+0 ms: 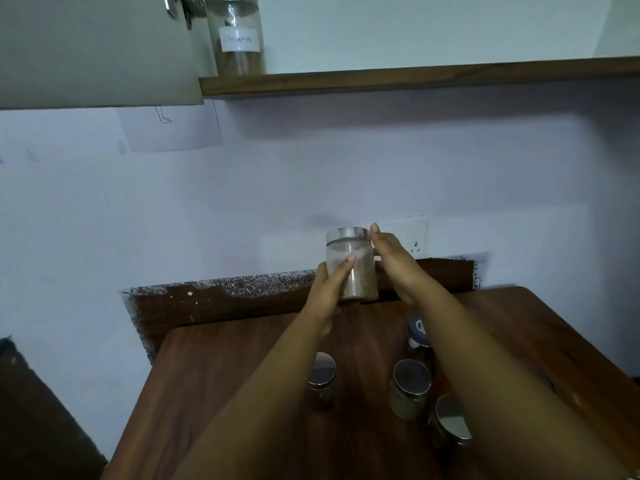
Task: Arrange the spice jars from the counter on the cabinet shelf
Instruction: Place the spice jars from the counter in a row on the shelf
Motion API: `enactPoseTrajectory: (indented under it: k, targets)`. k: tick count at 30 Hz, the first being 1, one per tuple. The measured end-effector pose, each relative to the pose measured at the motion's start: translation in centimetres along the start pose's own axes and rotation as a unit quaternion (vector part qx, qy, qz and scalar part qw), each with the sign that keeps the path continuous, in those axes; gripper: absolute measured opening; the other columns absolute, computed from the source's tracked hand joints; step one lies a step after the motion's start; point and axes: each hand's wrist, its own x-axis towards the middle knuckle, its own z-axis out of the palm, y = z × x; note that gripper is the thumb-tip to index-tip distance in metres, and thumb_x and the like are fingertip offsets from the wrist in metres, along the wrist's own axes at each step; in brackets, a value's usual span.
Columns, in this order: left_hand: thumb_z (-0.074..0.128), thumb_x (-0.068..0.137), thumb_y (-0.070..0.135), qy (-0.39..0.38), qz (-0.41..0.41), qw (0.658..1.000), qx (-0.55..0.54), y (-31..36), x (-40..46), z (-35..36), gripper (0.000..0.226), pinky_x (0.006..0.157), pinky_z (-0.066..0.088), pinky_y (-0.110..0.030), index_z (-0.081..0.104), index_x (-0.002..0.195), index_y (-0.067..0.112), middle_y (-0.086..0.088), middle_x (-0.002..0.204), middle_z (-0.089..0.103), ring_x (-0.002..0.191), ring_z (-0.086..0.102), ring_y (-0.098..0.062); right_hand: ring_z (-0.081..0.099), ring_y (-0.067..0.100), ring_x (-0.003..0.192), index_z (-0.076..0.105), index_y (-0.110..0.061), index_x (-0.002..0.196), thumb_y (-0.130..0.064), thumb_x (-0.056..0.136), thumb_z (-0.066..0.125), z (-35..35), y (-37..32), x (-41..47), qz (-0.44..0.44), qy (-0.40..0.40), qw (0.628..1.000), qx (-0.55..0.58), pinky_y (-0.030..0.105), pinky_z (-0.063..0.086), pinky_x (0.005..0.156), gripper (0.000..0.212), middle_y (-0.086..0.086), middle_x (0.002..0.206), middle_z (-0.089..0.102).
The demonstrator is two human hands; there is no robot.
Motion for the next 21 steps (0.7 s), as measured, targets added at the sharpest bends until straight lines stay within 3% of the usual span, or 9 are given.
enactPoseTrajectory:
  k: [2,4,6,10,13,15,18,21]
  targets:
    - [0.056,0.087,0.058,-0.007,-0.004,1.000,0.014,1.1,0.2,0.2,0.058,0.082,0.057,-0.042,0.050,0.130,0.020,-0.008,0.125,0.065,0.110,0.065,-0.025,0.066,0.020,0.110,0.065,-0.032,0.116,-0.076,0.084,0.040,0.3,0.3,-0.3,0.006,-0.040,0.993,0.110,0.040,0.055,0.089,0.060,0.001,0.117,0.068]
    - [0.046,0.093,0.057,-0.019,-0.011,1.000,-0.015,2.1,0.5,0.4,0.058,0.097,0.050,-0.052,0.053,0.134,0.015,-0.012,0.129,0.062,0.117,0.062,-0.030,0.068,0.024,0.109,0.068,-0.025,0.118,-0.071,0.088,0.041,0.8,0.3,-0.7,0.006,-0.082,0.979,0.185,0.042,0.057,0.086,0.062,0.007,0.116,0.071]
    - [0.042,0.096,0.046,-0.006,-0.017,0.999,-0.048,3.1,0.5,0.4,0.055,0.107,0.041,-0.056,0.053,0.135,0.008,-0.020,0.132,0.059,0.122,0.057,-0.037,0.067,0.027,0.111,0.071,-0.021,0.114,-0.067,0.091,0.042,1.3,0.1,-0.9,-0.004,-0.092,0.972,0.218,0.045,0.054,0.093,0.059,0.011,0.118,0.071]
    - [0.049,0.087,0.035,-0.009,-0.007,0.998,-0.061,3.7,0.6,0.2,0.062,0.103,0.043,-0.053,0.048,0.136,-0.002,-0.028,0.136,0.052,0.126,0.051,-0.044,0.071,0.027,0.103,0.079,-0.026,0.091,-0.062,0.092,0.046,1.8,-0.8,-0.5,-0.013,-0.060,0.970,0.234,0.045,0.054,0.093,0.049,0.010,0.108,0.074]
    - [0.059,0.070,0.028,-0.015,0.011,1.000,-0.014,3.8,0.4,0.0,0.075,0.083,0.053,-0.043,0.038,0.137,0.001,-0.025,0.124,0.053,0.114,0.058,-0.038,0.073,0.025,0.097,0.075,-0.022,0.096,-0.064,0.090,0.048,1.8,-1.2,-0.1,-0.014,-0.042,0.973,0.228,0.042,0.058,0.084,0.050,0.009,0.103,0.076]
    - [0.058,0.070,0.025,-0.035,0.021,0.999,0.004,3.8,0.3,-0.2,0.069,0.081,0.050,-0.041,0.040,0.133,0.005,-0.017,0.117,0.056,0.106,0.059,-0.031,0.074,0.023,0.092,0.071,-0.020,0.100,-0.066,0.089,0.048,1.7,-1.4,0.0,-0.009,-0.028,0.974,0.225,0.038,0.061,0.073,0.053,0.007,0.099,0.076]
    - [0.052,0.081,0.031,-0.071,0.009,0.995,-0.070,3.9,0.3,-0.6,0.051,0.086,0.049,-0.039,0.054,0.126,0.007,-0.012,0.111,0.064,0.100,0.062,-0.026,0.075,0.021,0.087,0.069,-0.016,0.101,-0.068,0.087,0.048,1.6,-1.5,0.2,0.012,-0.014,0.970,0.242,0.032,0.060,0.064,0.057,0.006,0.094,0.077]
    - [0.046,0.093,0.036,-0.080,0.001,0.993,-0.082,4.0,0.2,-0.5,0.045,0.094,0.050,-0.043,0.060,0.126,0.008,-0.015,0.118,0.065,0.107,0.062,-0.027,0.073,0.025,0.093,0.067,-0.017,0.108,-0.073,0.086,0.043,2.2,-2.0,0.3,0.028,0.011,0.982,0.185,0.040,0.059,0.081,0.065,0.009,0.104,0.075]
